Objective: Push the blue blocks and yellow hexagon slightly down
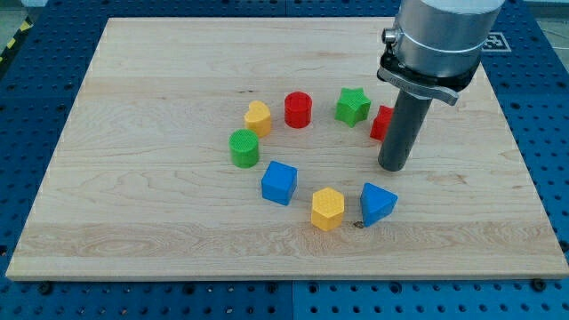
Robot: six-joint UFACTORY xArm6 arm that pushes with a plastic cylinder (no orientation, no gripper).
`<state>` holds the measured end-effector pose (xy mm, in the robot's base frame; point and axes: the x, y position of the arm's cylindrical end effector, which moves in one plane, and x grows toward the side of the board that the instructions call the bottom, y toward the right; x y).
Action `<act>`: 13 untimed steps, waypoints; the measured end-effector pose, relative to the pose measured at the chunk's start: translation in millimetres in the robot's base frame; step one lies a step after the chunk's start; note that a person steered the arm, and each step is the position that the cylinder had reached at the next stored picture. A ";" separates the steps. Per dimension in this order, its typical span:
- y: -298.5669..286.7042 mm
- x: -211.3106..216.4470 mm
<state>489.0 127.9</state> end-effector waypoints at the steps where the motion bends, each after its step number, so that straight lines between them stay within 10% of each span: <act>1: 6.6 25.0; 3: 42.1 31.5; 10: -136.1 17.6; 13: -87.3 16.4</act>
<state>505.5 40.7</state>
